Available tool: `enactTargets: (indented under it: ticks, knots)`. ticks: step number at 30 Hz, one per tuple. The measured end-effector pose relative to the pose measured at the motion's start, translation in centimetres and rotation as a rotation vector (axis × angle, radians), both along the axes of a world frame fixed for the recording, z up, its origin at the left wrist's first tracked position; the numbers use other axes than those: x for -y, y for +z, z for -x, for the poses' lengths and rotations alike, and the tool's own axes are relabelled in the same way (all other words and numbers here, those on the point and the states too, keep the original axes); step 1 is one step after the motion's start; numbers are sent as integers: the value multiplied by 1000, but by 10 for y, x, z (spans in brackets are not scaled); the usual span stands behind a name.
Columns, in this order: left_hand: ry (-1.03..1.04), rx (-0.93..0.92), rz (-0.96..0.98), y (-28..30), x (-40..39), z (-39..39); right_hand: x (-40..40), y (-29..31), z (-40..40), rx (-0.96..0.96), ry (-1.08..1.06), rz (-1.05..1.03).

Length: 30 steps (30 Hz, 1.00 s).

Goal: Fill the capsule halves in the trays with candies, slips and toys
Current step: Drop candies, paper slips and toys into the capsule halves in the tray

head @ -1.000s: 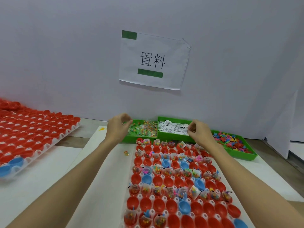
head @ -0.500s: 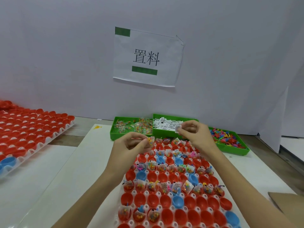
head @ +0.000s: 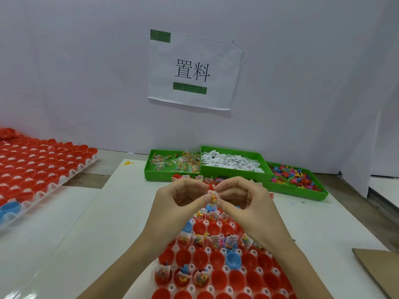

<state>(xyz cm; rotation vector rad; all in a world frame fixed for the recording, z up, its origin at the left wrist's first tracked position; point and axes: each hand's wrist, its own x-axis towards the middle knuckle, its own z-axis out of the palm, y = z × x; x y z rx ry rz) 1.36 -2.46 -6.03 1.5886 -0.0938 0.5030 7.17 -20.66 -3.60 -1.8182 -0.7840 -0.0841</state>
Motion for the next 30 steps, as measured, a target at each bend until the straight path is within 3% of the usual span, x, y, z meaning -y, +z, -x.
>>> enactTargets:
  ticks: [8, 15, 19, 24, 30]
  knots:
    - [-10, -28, -42, -6, 4, 0, 12, 7, -3, 47, -31, 72]
    - [0, -57, -46, -9, -1, -4, 50, 18, -100, 23, -494, 8]
    - [13, -41, -46, -11, -2, -5, 80, 1, -181, 58, -736, 322]
    - [31, -42, -75, -10, -4, -7, 103, -25, -229, 156, -570, 935]
    - [26, -39, -107, -10, -7, -7, 108, -29, -247, 150, -505, 1079]
